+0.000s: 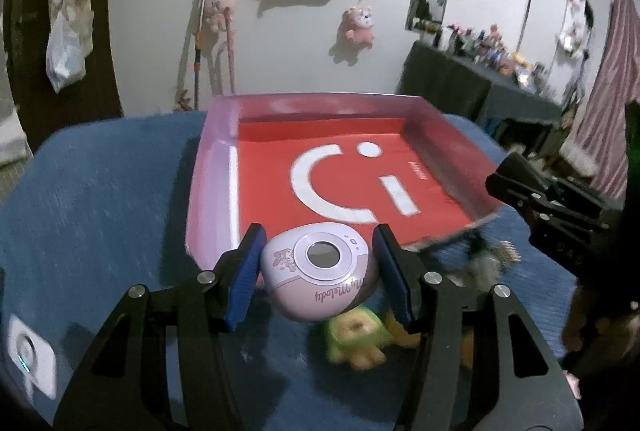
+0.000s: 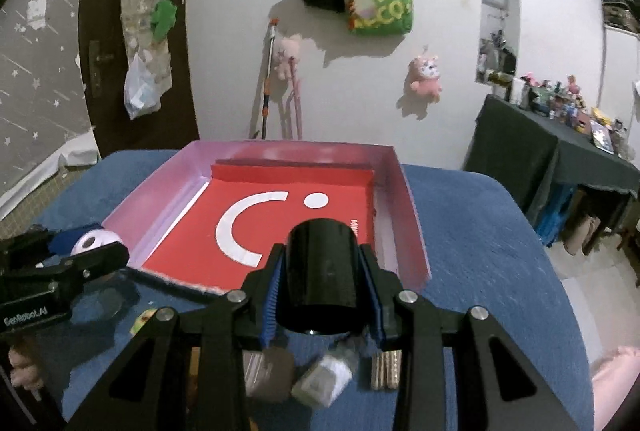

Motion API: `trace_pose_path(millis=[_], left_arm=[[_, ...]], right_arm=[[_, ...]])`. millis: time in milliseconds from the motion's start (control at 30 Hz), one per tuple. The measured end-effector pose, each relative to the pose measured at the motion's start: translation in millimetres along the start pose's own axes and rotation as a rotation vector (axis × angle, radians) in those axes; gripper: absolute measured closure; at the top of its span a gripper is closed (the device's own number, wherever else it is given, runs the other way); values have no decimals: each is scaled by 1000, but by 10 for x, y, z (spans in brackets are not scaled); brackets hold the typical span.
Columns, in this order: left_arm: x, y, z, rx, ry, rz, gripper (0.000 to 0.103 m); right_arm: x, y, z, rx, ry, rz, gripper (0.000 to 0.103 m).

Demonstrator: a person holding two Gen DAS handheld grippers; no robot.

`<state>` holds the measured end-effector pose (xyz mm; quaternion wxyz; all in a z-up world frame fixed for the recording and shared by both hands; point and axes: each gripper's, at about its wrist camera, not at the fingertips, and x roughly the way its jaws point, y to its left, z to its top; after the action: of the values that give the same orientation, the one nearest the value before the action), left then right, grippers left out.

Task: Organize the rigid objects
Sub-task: 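Carry both into the red box and lower them onto the paper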

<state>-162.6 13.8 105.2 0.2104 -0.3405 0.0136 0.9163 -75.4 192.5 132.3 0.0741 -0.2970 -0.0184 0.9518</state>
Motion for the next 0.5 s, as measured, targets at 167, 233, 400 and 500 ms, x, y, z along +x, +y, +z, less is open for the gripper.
trace_pose_path(millis=[167, 233, 400, 500], left_arm=[[318, 1, 220, 59, 59, 17, 50], [441, -7, 274, 88, 81, 30, 50], [771, -18, 308, 115, 178, 22, 50], [939, -49, 265, 139, 224, 38, 50]], right_arm=[[515, -30, 121, -65, 135, -16, 65], [666, -62, 113, -79, 183, -20, 65], [940, -92, 70, -113, 291, -8, 65], [1002, -47, 66, -154, 317, -22, 65]])
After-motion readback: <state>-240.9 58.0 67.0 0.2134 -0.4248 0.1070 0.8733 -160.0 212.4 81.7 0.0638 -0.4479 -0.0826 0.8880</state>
